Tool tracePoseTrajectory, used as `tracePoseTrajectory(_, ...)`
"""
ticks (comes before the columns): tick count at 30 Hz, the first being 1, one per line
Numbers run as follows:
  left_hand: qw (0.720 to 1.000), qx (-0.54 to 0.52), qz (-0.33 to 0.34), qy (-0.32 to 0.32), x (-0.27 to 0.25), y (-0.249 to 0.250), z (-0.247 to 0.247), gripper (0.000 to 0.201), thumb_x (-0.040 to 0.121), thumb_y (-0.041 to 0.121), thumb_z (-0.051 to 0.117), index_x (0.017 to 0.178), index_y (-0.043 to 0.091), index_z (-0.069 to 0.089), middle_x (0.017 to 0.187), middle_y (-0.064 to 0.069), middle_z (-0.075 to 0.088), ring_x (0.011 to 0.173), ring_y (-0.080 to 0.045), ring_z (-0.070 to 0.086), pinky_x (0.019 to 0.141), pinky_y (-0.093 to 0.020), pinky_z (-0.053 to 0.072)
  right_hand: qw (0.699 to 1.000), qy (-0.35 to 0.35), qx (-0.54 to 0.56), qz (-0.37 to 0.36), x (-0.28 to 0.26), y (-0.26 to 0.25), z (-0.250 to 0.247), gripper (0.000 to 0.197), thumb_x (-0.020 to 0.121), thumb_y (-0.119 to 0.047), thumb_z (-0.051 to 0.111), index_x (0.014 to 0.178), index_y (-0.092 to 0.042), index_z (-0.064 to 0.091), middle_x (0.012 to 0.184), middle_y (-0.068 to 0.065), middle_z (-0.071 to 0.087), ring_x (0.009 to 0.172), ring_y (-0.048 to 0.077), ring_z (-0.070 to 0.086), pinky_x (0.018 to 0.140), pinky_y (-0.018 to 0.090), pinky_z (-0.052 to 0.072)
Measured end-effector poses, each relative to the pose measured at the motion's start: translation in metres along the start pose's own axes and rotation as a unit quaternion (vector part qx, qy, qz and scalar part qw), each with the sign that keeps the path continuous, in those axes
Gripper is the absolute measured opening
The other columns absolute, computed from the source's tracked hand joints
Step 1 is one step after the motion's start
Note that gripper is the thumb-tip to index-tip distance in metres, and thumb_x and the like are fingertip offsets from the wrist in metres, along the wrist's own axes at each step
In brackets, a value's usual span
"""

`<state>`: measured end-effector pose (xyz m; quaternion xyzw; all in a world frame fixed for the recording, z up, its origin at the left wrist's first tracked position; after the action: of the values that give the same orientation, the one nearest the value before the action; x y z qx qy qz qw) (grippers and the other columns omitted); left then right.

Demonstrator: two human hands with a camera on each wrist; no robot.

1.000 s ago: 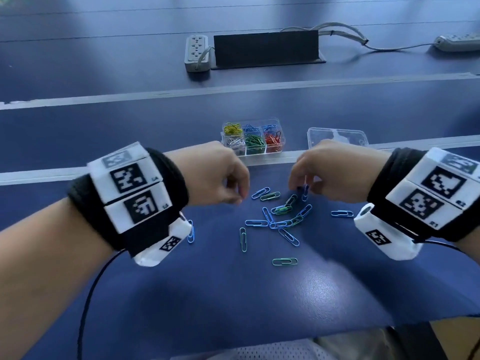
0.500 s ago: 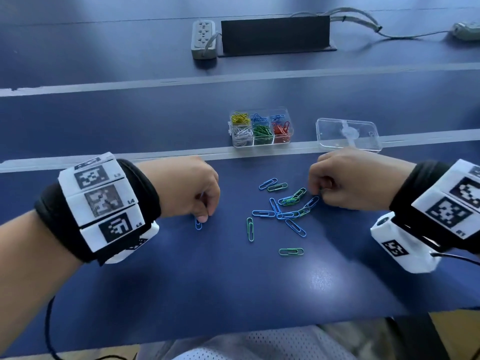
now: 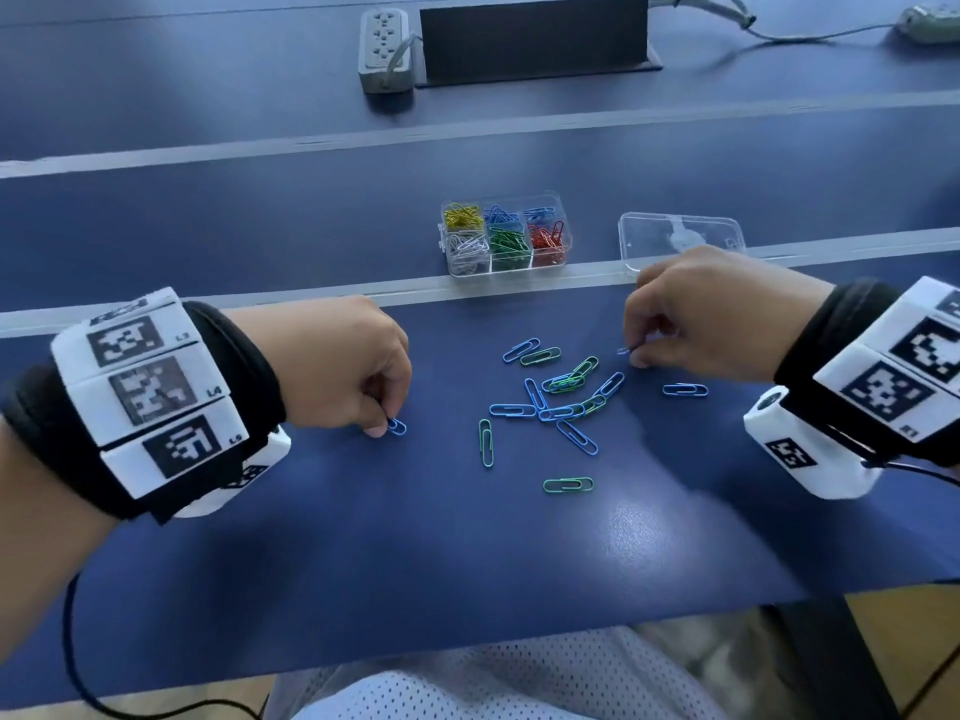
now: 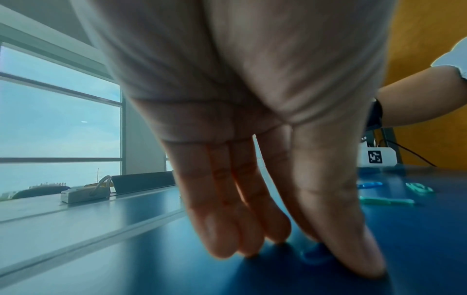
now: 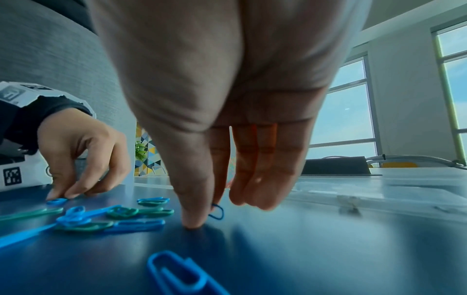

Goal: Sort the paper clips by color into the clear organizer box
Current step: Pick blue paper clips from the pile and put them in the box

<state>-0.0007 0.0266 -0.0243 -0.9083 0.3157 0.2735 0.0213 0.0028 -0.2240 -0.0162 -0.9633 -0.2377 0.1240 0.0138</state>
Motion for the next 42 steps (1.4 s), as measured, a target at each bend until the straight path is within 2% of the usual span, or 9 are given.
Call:
tracePoseTrajectory(5, 0.999, -0.032, 0.011, 0.043, -0.002, 0.003, -0.003, 0.023, 0.075, 0.027, 0.065, 0.058, 0.036, 0.053, 0.068, 0.011, 0.063, 0.063, 0.000, 0.054, 0.064, -0.019, 0.046, 0.997, -0.001, 0.080, 0.014, -0.015, 0.005, -0.002, 0.013, 0.084, -0.016, 0.063, 0.083, -0.028, 0.059, 0.059, -0.020, 0.052, 0.057, -0.010, 0.044, 0.062, 0.004, 0.035)
tracePoseTrajectory(10, 0.995, -0.053, 0.007, 0.083, 0.001, 0.006, -0.007, 0.011, 0.080, 0.025, 0.064, 0.089, 0.032, 0.068, 0.066, 0.017, 0.063, 0.058, 0.008, 0.052, 0.066, -0.014, 0.044, 0.993, -0.019, 0.102, 0.046, -0.032, 0.011, 0.001, 0.023, 0.084, -0.013, 0.056, 0.096, -0.027, 0.069, 0.078, -0.010, 0.065, 0.072, 0.008, 0.057, 0.075, 0.023, 0.044)
tracePoseTrajectory(15, 0.993, -0.041, -0.023, 0.109, 0.007, 0.004, -0.006, 0.016, 0.081, 0.040, 0.065, 0.093, 0.030, 0.065, 0.069, 0.018, 0.060, 0.064, 0.007, 0.048, 0.076, -0.027, 0.050, 0.991, -0.020, 0.104, 0.081, -0.043, 0.013, 0.003, 0.018, 0.084, -0.012, 0.047, 0.083, -0.027, 0.056, 0.060, -0.013, 0.056, 0.062, 0.000, 0.049, 0.059, 0.011, 0.037)
tracePoseTrajectory(19, 0.993, -0.021, -0.021, 0.113, 0.009, 0.005, -0.007, 0.008, 0.081, 0.034, 0.064, 0.082, 0.029, 0.070, 0.076, 0.012, 0.066, 0.064, 0.003, 0.049, 0.076, -0.026, 0.050, 0.988, -0.065, 0.101, 0.092, -0.047, 0.008, 0.011, 0.011, 0.090, -0.019, 0.038, 0.087, -0.024, 0.047, 0.069, -0.006, 0.054, 0.067, 0.009, 0.048, 0.068, 0.031, 0.042)
tracePoseTrajectory(23, 0.994, -0.021, -0.026, 0.104, 0.008, 0.011, -0.006, 0.011, 0.078, 0.030, 0.060, 0.067, 0.029, 0.061, 0.072, 0.010, 0.066, 0.070, -0.005, 0.055, 0.077, -0.029, 0.051, 0.992, -0.084, 0.057, 0.072, -0.045, 0.006, 0.017, 0.010, 0.088, -0.041, 0.053, 0.086, -0.032, 0.049, 0.074, -0.009, 0.053, 0.072, 0.004, 0.047, 0.073, 0.028, 0.041)
tracePoseTrajectory(31, 0.996, -0.010, -0.031, 0.083, 0.009, 0.020, -0.011, 0.022, 0.072, 0.028, 0.061, 0.056, 0.028, 0.046, 0.064, 0.008, 0.060, 0.063, -0.009, 0.052, 0.070, -0.031, 0.051, 0.990, -0.122, 0.024, 0.072, -0.043, 0.007, 0.021, 0.015, 0.093, -0.039, 0.046, 0.083, -0.029, 0.044, 0.075, -0.014, 0.047, 0.067, -0.002, 0.041, 0.071, 0.024, 0.034)
tracePoseTrajectory(35, 0.992, -0.043, -0.005, 0.115, 0.012, 0.028, -0.014, 0.015, 0.073, 0.015, 0.060, 0.072, 0.023, 0.047, 0.059, 0.009, 0.052, 0.055, -0.002, 0.044, 0.062, -0.026, 0.043, 0.987, -0.146, 0.011, 0.068, -0.046, 0.001, 0.022, 0.020, 0.096, -0.037, 0.039, 0.080, -0.026, 0.037, 0.079, -0.012, 0.048, 0.076, 0.013, 0.046, 0.074, 0.026, 0.037)
tracePoseTrajectory(39, 0.993, -0.053, 0.021, 0.103, 0.020, 0.039, -0.014, 0.030, 0.086, 0.016, 0.055, 0.113, 0.027, 0.049, 0.078, 0.007, 0.060, 0.064, -0.012, 0.046, 0.070, -0.026, 0.041, 0.990, -0.118, 0.029, 0.075, -0.044, -0.004, 0.019, 0.018, 0.098, -0.032, 0.031, 0.085, -0.019, 0.034, 0.077, -0.007, 0.048, 0.073, 0.020, 0.046, 0.069, 0.028, 0.034)
tracePoseTrajectory(42, 0.992, -0.030, 0.040, 0.112, 0.028, 0.047, -0.014, 0.023, 0.087, 0.011, 0.046, 0.106, 0.021, 0.055, 0.089, 0.004, 0.055, 0.076, -0.015, 0.041, 0.071, -0.020, 0.029, 0.994, -0.079, 0.036, 0.063, -0.039, -0.009, 0.018, 0.018, 0.097, -0.023, 0.030, 0.087, -0.009, 0.029, 0.068, 0.009, 0.049, 0.059, 0.029, 0.036, 0.062, 0.039, 0.035)
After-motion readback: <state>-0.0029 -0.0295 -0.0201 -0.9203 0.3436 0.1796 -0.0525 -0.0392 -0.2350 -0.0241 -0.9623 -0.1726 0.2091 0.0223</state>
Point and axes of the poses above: each hand's wrist, its own x-axis towards the middle knuckle, its own z-axis out of the palm, y = z × x, the point moved 3 cm from there along x, towards the middle knuckle
